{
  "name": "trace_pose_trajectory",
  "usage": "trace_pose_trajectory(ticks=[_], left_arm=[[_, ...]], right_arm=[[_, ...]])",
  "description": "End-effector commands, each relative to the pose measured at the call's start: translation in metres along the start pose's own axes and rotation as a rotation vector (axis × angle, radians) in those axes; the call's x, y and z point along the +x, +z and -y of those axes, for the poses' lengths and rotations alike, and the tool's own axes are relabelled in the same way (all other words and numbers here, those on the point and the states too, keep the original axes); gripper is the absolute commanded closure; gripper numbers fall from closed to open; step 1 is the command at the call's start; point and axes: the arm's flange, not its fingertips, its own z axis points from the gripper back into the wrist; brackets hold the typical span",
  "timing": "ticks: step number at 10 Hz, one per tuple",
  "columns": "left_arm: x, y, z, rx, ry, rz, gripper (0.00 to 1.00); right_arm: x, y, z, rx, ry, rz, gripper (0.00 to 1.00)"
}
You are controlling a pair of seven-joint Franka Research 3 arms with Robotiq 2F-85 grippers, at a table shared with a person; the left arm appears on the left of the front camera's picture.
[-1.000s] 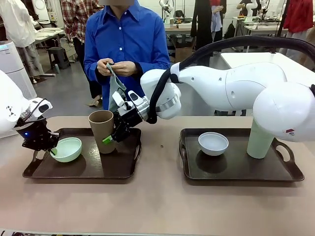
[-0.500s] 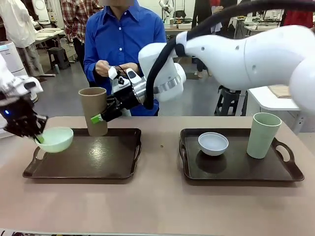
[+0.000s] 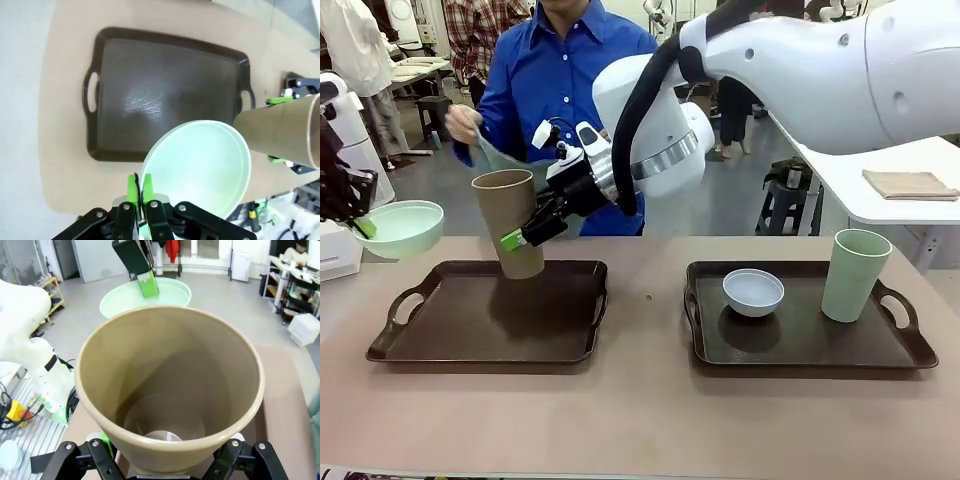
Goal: Set up a tray with a mat and arrange the tableware.
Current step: Pick up the Picnic Bowl and Reusable plastic cup from the Handle tray in front of the human's position and hold them in the air, then place the Picnic Bowl and Reusable plastic cup back onto the Handle tray in front of the human's position.
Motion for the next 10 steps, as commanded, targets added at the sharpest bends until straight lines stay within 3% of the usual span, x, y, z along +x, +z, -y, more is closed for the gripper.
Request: trace_pose_trajectory(ticks=[1,2,10], left_arm=[[0.0,-0.01,0.0,0.033,0.002,-0.039,1.0],[0.0,0.0,0.0,0.0,0.0,0.0,1.0],[0.0,0.0,0.0,0.0,0.0,0.0,1.0]], right_arm=[[0.0,0.014,-0.029,-0.052,-0.006,-0.055,0.24],[0.0,0.0,0.0,0.0,0.0,0.0,0.24],[0.0,0.0,0.0,0.0,0.0,0.0,0.24]])
